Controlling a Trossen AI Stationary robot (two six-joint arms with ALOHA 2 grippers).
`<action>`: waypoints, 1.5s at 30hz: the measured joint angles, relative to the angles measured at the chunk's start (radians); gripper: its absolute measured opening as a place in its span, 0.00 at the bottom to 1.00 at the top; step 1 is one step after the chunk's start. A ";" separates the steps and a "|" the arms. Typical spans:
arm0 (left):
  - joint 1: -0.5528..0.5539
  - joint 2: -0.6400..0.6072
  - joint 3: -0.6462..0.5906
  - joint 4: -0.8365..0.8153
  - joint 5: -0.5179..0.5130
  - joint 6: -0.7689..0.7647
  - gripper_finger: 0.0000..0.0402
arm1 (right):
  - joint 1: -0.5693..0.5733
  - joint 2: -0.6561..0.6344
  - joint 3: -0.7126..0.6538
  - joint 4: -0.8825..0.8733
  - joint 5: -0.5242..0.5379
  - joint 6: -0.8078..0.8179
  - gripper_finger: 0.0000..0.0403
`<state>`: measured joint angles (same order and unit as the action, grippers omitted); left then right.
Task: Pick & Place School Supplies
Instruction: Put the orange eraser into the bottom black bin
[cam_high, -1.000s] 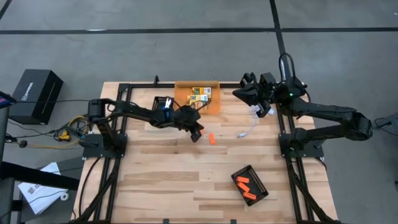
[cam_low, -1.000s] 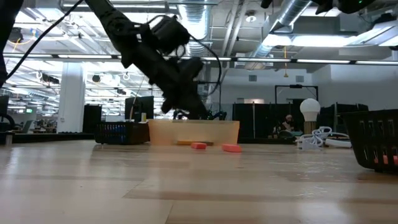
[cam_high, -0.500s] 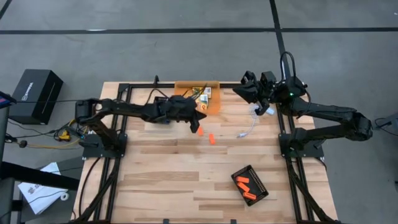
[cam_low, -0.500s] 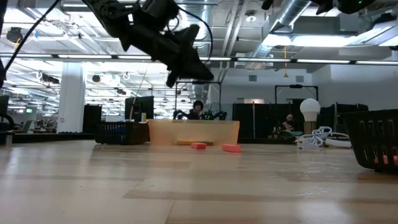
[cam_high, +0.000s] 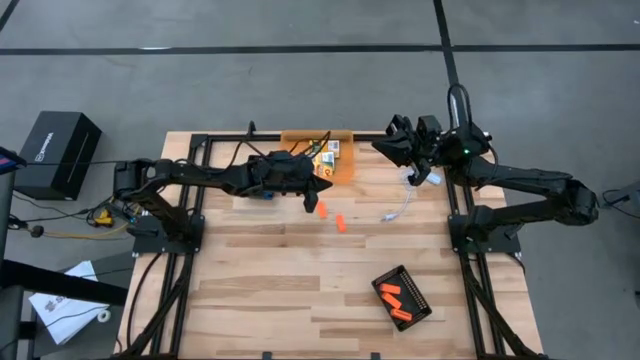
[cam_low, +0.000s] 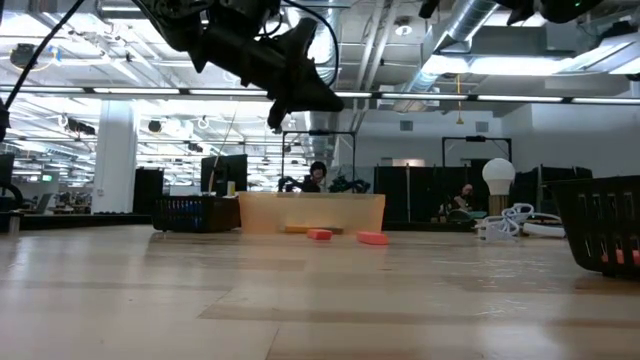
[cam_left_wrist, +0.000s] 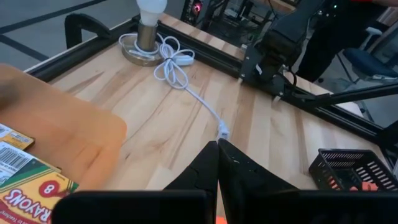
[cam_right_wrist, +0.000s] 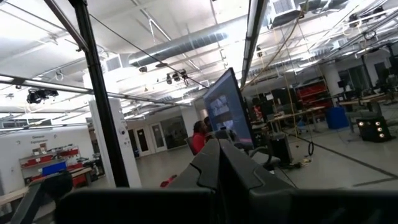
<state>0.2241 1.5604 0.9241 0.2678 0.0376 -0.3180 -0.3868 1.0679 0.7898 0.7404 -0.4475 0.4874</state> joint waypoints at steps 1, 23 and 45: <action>0.000 0.000 0.000 0.002 0.000 -0.001 0.00 | 0.001 0.000 0.000 0.000 0.000 0.000 0.00; 0.007 0.000 0.000 0.004 0.029 0.056 0.00 | -0.002 0.000 0.000 -0.039 -0.015 -0.025 0.00; 0.075 0.000 -0.042 0.001 0.146 0.228 0.00 | -0.002 0.000 0.000 -0.082 0.004 -0.027 0.00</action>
<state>0.2989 1.5604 0.8817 0.2691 0.1841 -0.0901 -0.3885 1.0676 0.7898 0.6584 -0.4433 0.4607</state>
